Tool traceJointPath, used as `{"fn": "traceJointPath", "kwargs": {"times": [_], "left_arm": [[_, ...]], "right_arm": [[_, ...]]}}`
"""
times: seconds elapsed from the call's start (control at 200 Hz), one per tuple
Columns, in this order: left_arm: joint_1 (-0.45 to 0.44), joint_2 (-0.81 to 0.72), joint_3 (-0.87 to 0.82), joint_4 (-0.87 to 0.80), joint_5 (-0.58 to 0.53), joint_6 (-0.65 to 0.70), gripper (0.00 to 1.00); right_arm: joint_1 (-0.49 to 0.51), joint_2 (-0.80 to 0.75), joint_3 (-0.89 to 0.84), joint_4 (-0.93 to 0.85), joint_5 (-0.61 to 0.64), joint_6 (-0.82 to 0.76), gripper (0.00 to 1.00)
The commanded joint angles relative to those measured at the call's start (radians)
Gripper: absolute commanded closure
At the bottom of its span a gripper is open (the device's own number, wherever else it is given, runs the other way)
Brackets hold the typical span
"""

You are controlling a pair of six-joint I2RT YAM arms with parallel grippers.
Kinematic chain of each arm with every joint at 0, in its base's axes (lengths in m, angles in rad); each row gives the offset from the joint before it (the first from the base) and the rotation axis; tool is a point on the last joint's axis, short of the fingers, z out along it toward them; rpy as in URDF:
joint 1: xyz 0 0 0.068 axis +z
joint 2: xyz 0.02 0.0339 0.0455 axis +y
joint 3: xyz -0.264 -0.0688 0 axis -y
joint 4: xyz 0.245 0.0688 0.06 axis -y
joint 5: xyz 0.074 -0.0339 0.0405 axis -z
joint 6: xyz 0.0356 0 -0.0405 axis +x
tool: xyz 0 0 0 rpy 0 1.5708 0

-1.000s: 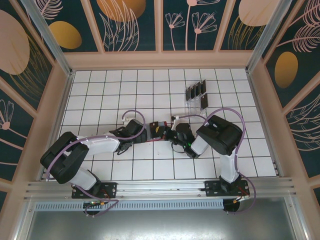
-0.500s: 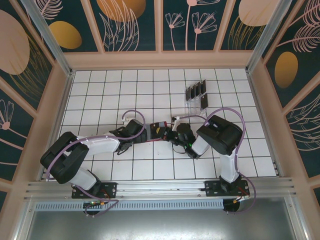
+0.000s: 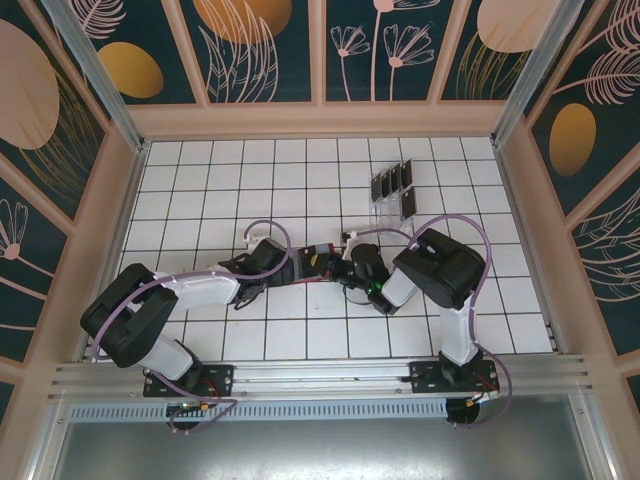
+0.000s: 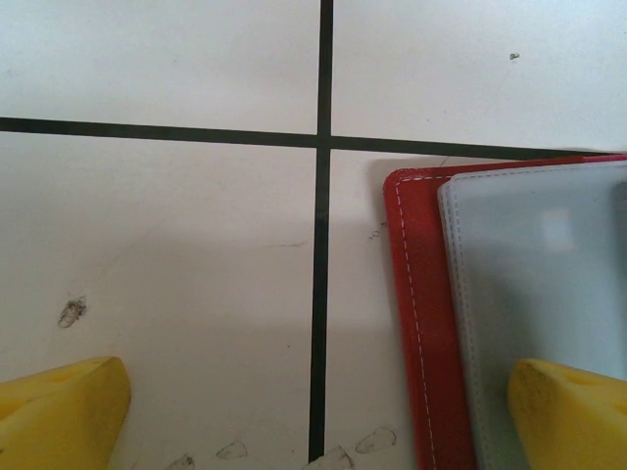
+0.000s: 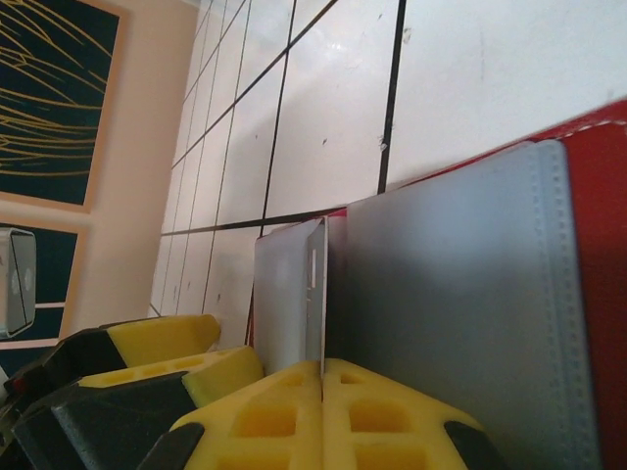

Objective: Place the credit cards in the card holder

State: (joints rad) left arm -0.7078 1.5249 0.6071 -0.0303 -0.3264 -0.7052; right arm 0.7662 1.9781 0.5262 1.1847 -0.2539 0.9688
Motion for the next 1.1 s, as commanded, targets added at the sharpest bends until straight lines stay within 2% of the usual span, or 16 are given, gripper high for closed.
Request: {"fn": "traceJointPath", "kwargs": {"times": [0.0, 0.28, 0.465, 0.63, 0.826, 1.091], "left_arm": [[0.004, 0.017, -0.029, -0.093, -0.019, 0.0, 0.02], [0.004, 0.009, -0.029, -0.094, -0.019, 0.0, 0.02], [0.005, -0.01, -0.026, -0.089, -0.018, -0.008, 0.02], [0.006, -0.023, -0.005, -0.106, -0.038, -0.019, 0.01], [0.025, -0.055, 0.019, -0.117, -0.058, -0.025, 0.02], [0.081, -0.112, -0.006, -0.106, -0.057, -0.045, 0.01]], "right_arm": [[-0.005, 0.039, 0.024, -0.091, -0.04, -0.006, 1.0], [-0.012, 0.039, 0.062, -0.174, -0.082, -0.035, 1.0], [-0.026, -0.045, 0.133, -0.388, -0.081, -0.13, 0.74], [-0.028, -0.092, 0.231, -0.614, -0.049, -0.236, 0.61], [-0.03, -0.128, 0.326, -0.808, 0.004, -0.327, 0.53], [-0.019, -0.116, 0.446, -0.991, 0.068, -0.42, 0.52]]}}
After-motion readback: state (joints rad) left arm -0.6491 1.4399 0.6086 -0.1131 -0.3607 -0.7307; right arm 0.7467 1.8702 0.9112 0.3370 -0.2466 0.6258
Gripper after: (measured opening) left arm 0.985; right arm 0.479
